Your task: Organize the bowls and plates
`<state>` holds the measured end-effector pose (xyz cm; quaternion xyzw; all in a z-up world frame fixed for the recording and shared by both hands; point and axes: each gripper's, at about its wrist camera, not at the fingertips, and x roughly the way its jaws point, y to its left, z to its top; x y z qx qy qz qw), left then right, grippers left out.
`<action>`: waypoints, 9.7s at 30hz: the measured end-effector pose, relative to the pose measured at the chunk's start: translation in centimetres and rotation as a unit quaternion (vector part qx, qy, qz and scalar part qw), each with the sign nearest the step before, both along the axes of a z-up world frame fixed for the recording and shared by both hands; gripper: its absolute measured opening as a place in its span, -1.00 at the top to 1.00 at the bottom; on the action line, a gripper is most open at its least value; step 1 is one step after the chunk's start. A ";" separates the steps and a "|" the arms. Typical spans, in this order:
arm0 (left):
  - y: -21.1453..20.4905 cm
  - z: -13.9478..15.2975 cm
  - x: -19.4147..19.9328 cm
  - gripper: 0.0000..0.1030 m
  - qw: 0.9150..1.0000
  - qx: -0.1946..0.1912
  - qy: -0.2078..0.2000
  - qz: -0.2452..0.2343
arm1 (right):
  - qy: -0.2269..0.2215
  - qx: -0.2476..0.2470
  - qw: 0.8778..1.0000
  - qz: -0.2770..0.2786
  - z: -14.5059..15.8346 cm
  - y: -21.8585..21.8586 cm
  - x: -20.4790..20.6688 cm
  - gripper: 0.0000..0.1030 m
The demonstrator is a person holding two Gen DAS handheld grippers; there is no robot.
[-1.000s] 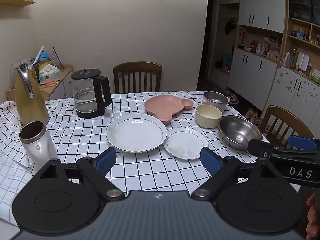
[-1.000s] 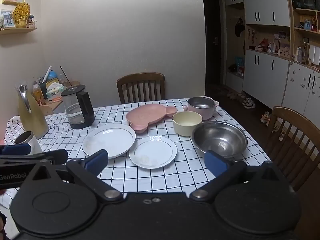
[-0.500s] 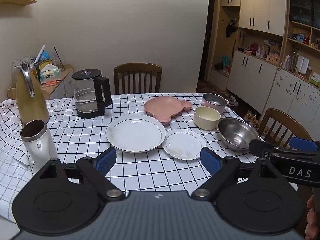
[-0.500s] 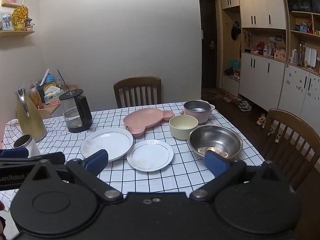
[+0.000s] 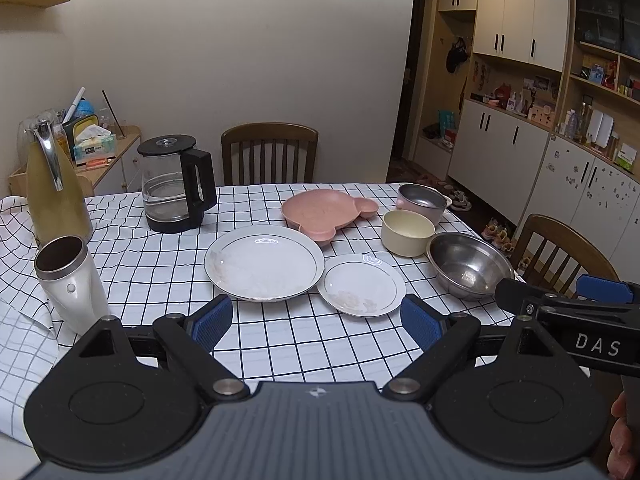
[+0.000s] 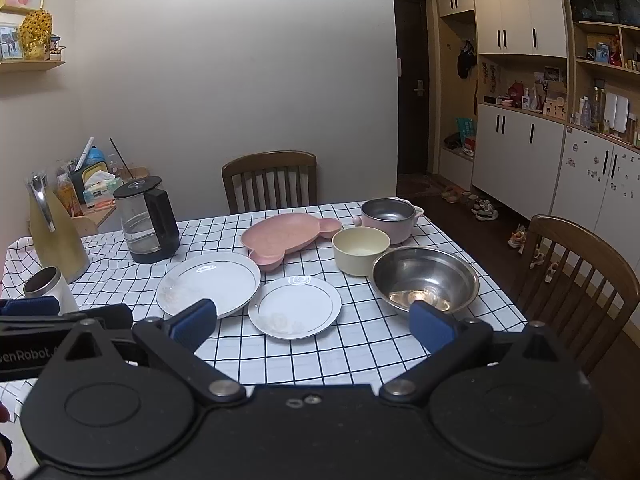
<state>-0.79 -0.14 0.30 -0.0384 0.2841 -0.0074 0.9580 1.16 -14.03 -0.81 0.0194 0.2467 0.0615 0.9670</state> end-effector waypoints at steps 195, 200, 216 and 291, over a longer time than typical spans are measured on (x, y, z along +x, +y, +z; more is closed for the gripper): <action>13.3 -14.9 3.5 0.61 0.960 -0.058 0.251 0.111 | 0.302 0.002 0.933 0.197 -13.3 8.6 11.5 0.61; 13.3 -13.5 2.8 0.61 0.965 -0.040 0.237 0.106 | 0.287 0.002 0.939 0.190 -12.2 7.8 11.5 0.44; 9.8 -5.9 2.5 -0.23 0.991 -0.026 0.116 0.055 | 0.187 0.010 0.966 0.176 -5.9 4.7 9.2 0.05; 0.8 -17.5 34.1 0.11 0.962 -0.060 0.262 -0.037 | 0.263 0.026 0.963 0.057 -15.6 -2.1 26.9 -0.16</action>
